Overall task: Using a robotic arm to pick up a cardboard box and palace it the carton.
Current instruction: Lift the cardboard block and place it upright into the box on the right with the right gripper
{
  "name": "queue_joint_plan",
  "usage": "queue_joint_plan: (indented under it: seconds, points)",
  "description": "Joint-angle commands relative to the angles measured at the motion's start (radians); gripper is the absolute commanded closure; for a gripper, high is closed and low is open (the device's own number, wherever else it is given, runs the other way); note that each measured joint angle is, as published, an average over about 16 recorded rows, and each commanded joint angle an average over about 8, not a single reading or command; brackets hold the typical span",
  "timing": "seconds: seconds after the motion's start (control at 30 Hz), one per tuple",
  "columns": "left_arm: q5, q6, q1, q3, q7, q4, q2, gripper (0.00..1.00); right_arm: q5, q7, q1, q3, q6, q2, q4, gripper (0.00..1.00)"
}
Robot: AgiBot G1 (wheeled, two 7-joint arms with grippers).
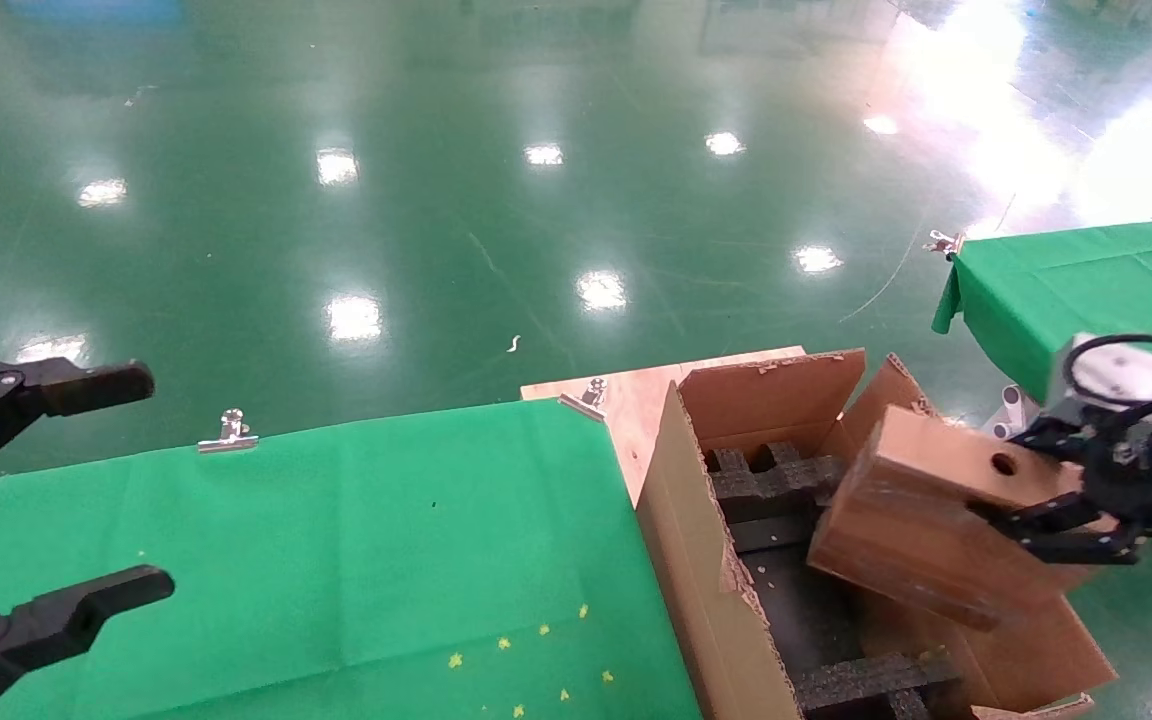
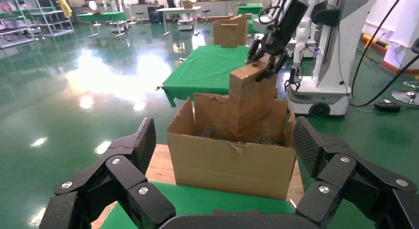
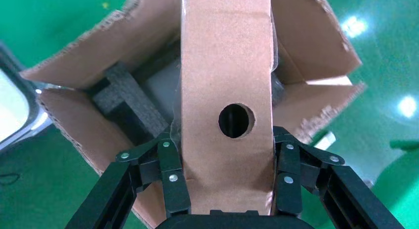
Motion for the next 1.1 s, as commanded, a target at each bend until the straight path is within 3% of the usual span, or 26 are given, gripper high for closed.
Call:
queue_joint_plan:
  seconds: [0.03, 0.33, 0.47, 0.83, 1.1]
  points:
    - [0.000, 0.000, 0.000, 0.000, 0.000, 0.000, 0.000, 0.00, -0.006, 0.018, -0.008, -0.012, 0.004, 0.008, 0.025, 1.00]
    - [0.000, 0.000, 0.000, 0.000, 0.000, 0.000, 0.000, 0.00, -0.008, 0.013, -0.008, -0.007, 0.006, -0.001, 0.013, 1.00]
    - [0.000, 0.000, 0.000, 0.000, 0.000, 0.000, 0.000, 0.00, -0.015, 0.061, -0.027, -0.020, 0.037, -0.002, 0.015, 1.00]
    - [0.000, 0.000, 0.000, 0.000, 0.000, 0.000, 0.000, 0.00, -0.119, 0.452, -0.156, -0.102, 0.305, 0.003, 0.083, 1.00]
    - [0.000, 0.000, 0.000, 0.000, 0.000, 0.000, 0.000, 0.00, -0.154, 0.724, -0.213, -0.143, 0.374, -0.029, 0.085, 1.00]
